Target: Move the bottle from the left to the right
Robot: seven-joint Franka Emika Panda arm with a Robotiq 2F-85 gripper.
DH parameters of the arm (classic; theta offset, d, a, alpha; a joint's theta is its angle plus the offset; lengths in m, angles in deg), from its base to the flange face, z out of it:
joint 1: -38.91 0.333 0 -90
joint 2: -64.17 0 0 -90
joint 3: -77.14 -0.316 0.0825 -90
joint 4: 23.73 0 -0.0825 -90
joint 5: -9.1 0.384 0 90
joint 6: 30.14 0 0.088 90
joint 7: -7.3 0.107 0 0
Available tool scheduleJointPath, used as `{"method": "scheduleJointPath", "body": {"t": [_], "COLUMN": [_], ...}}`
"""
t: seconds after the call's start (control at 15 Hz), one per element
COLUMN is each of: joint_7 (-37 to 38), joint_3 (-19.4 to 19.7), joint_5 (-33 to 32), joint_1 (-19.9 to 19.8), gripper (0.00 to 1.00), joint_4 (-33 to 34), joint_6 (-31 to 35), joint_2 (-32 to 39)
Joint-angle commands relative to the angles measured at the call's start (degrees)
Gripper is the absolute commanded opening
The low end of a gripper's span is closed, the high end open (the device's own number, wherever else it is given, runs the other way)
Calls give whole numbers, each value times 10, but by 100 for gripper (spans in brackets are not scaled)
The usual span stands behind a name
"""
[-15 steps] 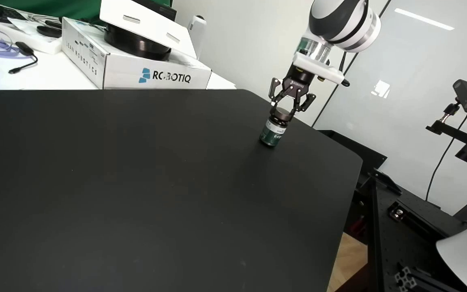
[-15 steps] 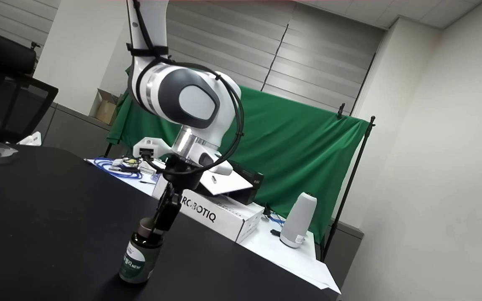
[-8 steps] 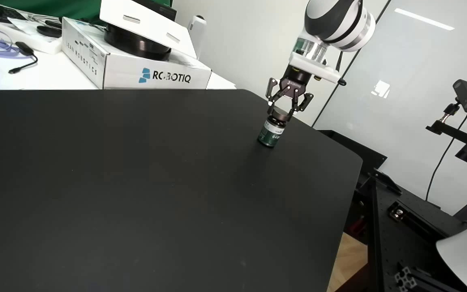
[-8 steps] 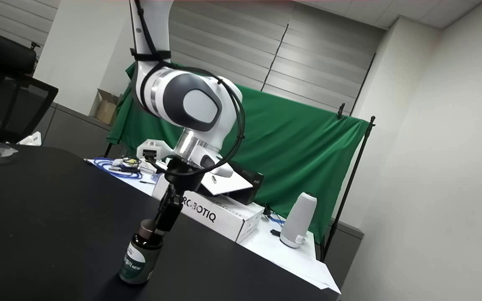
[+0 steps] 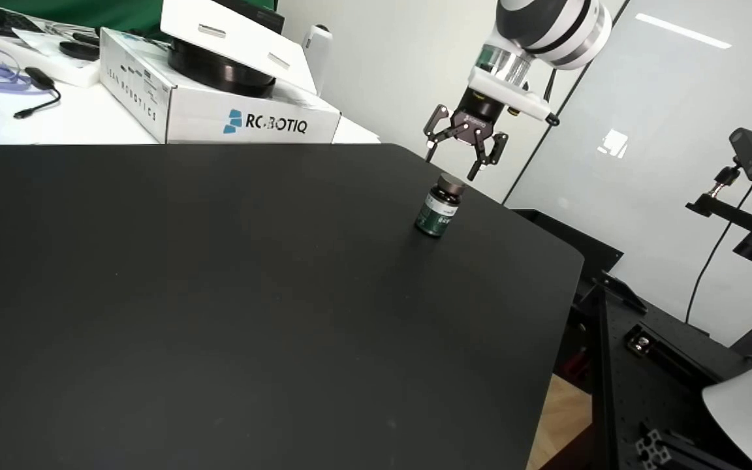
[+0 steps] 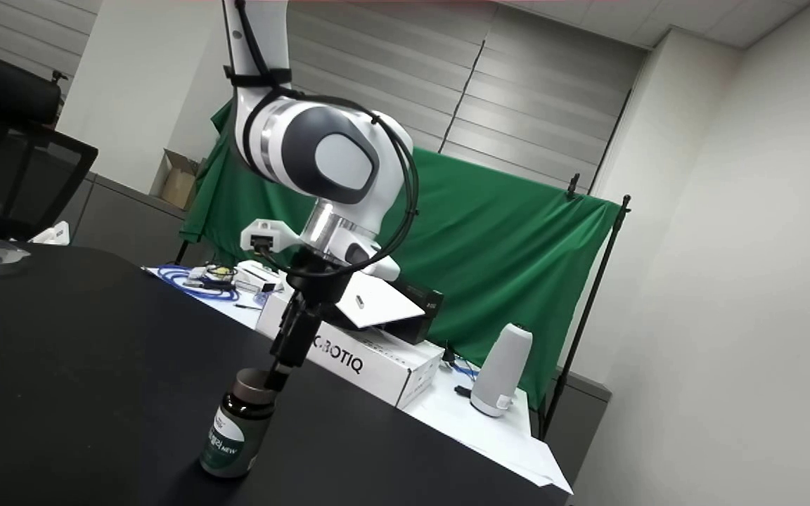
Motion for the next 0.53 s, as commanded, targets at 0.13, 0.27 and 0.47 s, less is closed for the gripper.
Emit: {"method": "scheduleJointPath", "body": {"t": [0.13,0.27,0.47], "joint_7": [1,1,1], "joint_3": [-4,-4,-4], "joint_5": [-4,-4,-5], "joint_1": [-4,-5,-4], "gripper": [100,100,100], "joint_4": [-4,-7,-10], "joint_6": [-1,-1,-1], "joint_2": [-17,-22,-23]}}
